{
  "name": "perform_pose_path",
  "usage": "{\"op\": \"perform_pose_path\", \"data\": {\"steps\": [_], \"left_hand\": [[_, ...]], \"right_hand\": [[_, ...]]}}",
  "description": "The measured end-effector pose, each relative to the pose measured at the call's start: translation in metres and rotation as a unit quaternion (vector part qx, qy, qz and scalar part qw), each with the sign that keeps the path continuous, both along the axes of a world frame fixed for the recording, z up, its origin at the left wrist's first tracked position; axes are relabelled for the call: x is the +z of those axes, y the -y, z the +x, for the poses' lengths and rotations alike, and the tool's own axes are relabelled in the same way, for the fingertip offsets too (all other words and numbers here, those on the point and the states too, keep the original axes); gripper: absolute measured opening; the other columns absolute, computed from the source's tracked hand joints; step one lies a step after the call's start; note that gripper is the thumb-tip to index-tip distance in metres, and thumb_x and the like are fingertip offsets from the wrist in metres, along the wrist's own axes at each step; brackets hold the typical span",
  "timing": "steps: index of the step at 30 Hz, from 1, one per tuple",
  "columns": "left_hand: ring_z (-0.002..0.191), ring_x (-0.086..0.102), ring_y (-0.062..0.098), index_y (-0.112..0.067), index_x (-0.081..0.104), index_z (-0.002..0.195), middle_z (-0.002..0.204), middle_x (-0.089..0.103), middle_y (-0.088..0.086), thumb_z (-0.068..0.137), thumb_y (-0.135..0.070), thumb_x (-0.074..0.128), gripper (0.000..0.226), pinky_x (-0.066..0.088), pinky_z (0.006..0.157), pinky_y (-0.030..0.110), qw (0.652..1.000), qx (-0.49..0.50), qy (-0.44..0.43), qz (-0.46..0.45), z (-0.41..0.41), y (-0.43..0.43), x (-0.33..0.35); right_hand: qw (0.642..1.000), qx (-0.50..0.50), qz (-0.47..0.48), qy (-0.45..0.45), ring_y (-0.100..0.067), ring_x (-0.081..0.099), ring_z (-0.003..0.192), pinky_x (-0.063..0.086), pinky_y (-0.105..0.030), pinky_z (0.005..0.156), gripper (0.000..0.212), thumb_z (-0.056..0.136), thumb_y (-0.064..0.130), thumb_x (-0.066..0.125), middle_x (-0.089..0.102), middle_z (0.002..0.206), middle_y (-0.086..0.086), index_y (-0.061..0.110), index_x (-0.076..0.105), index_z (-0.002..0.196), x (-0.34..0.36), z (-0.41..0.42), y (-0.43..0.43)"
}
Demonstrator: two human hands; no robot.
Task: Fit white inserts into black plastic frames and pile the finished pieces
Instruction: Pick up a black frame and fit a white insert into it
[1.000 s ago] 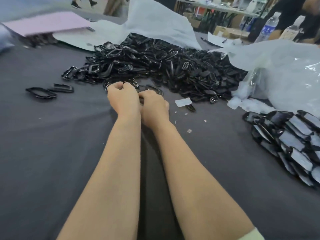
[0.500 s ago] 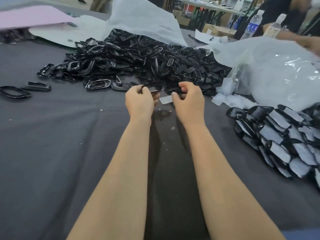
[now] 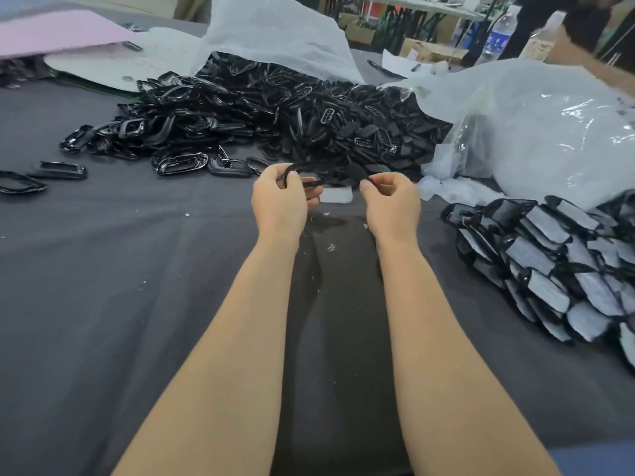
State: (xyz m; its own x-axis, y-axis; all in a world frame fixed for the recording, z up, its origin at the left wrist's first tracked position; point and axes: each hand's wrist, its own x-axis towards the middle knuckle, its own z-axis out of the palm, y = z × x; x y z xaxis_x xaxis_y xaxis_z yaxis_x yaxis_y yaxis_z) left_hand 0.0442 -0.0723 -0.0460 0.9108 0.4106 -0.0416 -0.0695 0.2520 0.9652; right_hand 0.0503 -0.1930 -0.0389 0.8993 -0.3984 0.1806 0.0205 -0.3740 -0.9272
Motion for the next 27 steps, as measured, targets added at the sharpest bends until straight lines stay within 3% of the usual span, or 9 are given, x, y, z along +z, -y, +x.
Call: {"op": "perform_pose_path", "data": {"steps": [5, 12, 16, 19, 23, 27], "left_hand": [[0.062, 0.069, 0.006, -0.019, 0.051, 0.103, 0.085, 0.068, 0.001, 0.101, -0.009, 0.041, 0.014, 0.051, 0.056, 0.018, 1.000, -0.002, 0.002, -0.003, 0.000, 0.001, -0.001], [0.065, 0.070, 0.009, -0.023, 0.051, 0.098, 0.087, 0.068, 0.001, 0.100, -0.008, 0.041, 0.018, 0.052, 0.057, 0.019, 1.000, -0.010, 0.008, 0.005, -0.003, 0.003, 0.002], [0.067, 0.071, 0.011, -0.025, 0.054, 0.092, 0.087, 0.067, -0.001, 0.100, -0.011, 0.043, 0.020, 0.056, 0.061, 0.024, 0.999, -0.023, 0.016, 0.031, -0.006, 0.005, 0.005], [0.069, 0.071, 0.008, -0.016, 0.058, 0.104, 0.095, 0.068, 0.002, 0.098, -0.011, 0.051, 0.010, 0.058, 0.066, 0.023, 0.997, -0.042, 0.032, 0.058, -0.007, 0.005, 0.005], [0.075, 0.073, 0.011, -0.016, 0.058, 0.106, 0.100, 0.070, 0.008, 0.096, -0.006, 0.054, 0.014, 0.058, 0.069, 0.022, 0.994, -0.064, 0.046, 0.069, -0.008, 0.004, 0.005], [0.076, 0.073, 0.012, -0.026, 0.057, 0.097, 0.101, 0.065, 0.007, 0.096, -0.007, 0.055, 0.019, 0.056, 0.069, 0.020, 0.991, -0.082, 0.067, 0.077, -0.010, 0.005, 0.007]], "right_hand": [[0.997, 0.011, 0.077, 0.015, -0.007, 0.059, 0.078, 0.052, -0.033, 0.080, 0.009, 0.089, 0.014, 0.061, 0.063, 0.080, 0.009, 0.023, 0.063, 0.087, 0.002, -0.001, -0.002], [0.992, 0.064, 0.094, 0.056, -0.002, 0.055, 0.071, 0.047, -0.022, 0.068, 0.012, 0.090, 0.010, 0.060, 0.063, 0.082, 0.007, 0.022, 0.064, 0.091, 0.006, -0.002, -0.007], [0.992, 0.084, 0.037, 0.081, -0.008, 0.059, 0.079, 0.049, -0.021, 0.079, 0.008, 0.088, 0.009, 0.064, 0.063, 0.082, 0.006, 0.017, 0.062, 0.090, 0.005, -0.004, -0.013], [0.991, 0.094, -0.017, 0.091, -0.009, 0.058, 0.080, 0.047, -0.019, 0.078, 0.005, 0.088, 0.011, 0.063, 0.062, 0.082, 0.006, 0.016, 0.062, 0.089, 0.004, -0.004, -0.017], [0.993, 0.074, -0.014, 0.094, -0.002, 0.055, 0.074, 0.043, -0.008, 0.070, 0.004, 0.089, 0.014, 0.063, 0.061, 0.078, 0.011, 0.017, 0.063, 0.088, 0.001, -0.003, -0.016], [0.993, 0.065, 0.070, 0.067, -0.013, 0.060, 0.079, 0.051, -0.025, 0.079, 0.010, 0.089, 0.011, 0.062, 0.063, 0.082, 0.001, 0.019, 0.060, 0.084, 0.000, -0.002, -0.016]]}}
